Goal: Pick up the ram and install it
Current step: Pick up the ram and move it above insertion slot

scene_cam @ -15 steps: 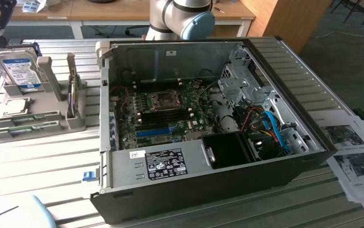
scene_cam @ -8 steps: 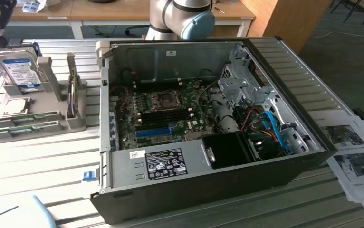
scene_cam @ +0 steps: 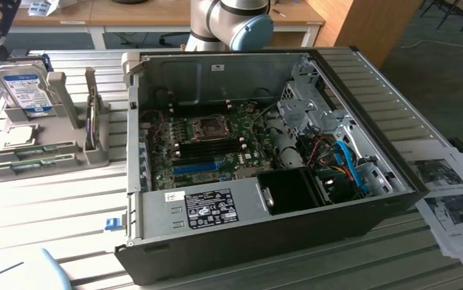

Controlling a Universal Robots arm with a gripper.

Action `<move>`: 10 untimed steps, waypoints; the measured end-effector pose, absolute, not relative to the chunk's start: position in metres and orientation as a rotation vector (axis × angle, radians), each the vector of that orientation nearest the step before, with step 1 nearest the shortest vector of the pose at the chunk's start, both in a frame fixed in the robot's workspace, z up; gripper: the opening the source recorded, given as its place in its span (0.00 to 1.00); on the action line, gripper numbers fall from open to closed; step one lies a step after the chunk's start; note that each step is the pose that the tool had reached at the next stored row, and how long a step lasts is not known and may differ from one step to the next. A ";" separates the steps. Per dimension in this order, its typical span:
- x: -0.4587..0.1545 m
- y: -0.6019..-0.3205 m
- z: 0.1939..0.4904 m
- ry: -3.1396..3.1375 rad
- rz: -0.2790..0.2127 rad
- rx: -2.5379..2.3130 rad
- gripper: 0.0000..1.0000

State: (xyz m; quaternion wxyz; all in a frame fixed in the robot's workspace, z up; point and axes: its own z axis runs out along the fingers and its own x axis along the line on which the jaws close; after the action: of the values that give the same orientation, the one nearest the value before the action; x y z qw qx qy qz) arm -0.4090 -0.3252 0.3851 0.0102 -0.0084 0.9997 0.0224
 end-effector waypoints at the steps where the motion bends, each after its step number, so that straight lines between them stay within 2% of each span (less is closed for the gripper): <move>1: -0.409 -0.325 0.385 3.120 0.070 -0.052 0.09; 10: -0.409 -0.325 0.385 3.114 0.072 -0.235 0.09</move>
State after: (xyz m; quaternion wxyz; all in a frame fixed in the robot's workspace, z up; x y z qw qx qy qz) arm -0.4090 -0.3252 0.3851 0.0087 -0.0751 0.9969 0.0231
